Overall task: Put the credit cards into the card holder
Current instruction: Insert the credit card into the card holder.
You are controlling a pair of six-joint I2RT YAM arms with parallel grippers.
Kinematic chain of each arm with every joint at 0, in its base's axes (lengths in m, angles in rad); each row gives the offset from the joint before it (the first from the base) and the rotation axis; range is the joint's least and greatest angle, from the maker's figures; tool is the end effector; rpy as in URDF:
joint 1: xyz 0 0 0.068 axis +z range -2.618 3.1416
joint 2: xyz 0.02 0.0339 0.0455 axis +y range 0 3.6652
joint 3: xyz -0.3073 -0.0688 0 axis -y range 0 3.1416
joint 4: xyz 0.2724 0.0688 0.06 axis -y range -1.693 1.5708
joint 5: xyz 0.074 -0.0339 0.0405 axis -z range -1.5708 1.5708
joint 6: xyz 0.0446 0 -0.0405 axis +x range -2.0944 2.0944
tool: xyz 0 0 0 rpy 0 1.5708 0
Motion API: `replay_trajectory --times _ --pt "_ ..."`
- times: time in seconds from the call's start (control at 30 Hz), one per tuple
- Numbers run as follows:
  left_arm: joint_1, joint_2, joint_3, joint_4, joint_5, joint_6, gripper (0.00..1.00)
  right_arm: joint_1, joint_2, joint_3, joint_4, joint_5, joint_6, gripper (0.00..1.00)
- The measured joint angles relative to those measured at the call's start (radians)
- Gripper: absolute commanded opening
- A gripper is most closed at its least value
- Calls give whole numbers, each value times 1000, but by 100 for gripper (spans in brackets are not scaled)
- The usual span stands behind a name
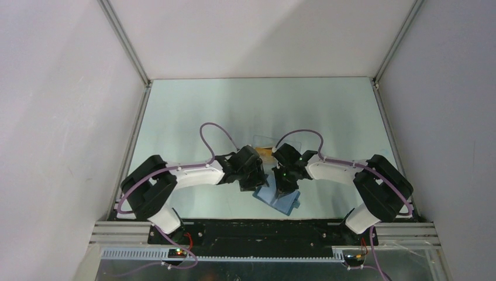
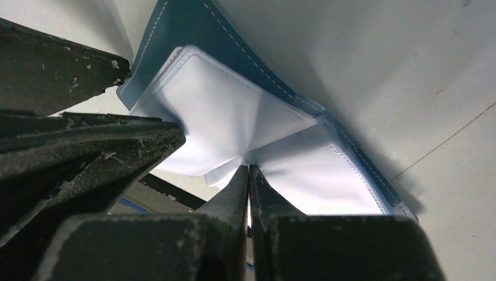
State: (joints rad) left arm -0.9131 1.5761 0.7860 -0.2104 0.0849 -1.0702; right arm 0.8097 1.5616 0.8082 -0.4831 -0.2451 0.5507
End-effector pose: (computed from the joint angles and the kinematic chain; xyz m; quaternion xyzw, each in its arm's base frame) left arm 0.1926 -0.2555 0.1698 -0.0633 0.9567 -0.2575 0.1197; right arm 0.1959 0.2213 0.1674 -0.1466 0.9678 0.1976 0.0526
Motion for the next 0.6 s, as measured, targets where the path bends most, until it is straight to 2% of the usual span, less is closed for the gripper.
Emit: replay_trajectory --times 0.1,0.13,0.17,0.2,0.23,0.43,0.6 --pt "3 20 17 -18 5 13 38 0 0 0 2 -2 0 5" --pt "4 21 17 -24 5 18 26 0 0 0 2 -3 0 5" --pt "5 21 16 -25 2 20 20 0 0 0 3 -4 -1 5" --pt "6 22 16 -32 -1 25 6 0 0 0 3 -5 -1 5" --pt "6 22 15 -31 1 25 3 0 0 0 4 -6 -2 5" --pt "3 0 -28 0 4 4 0 0 4 6 2 -9 -14 5" --pt "-2 -118 -136 4 -12 -57 0 0 34 39 -13 -3 -34 5"
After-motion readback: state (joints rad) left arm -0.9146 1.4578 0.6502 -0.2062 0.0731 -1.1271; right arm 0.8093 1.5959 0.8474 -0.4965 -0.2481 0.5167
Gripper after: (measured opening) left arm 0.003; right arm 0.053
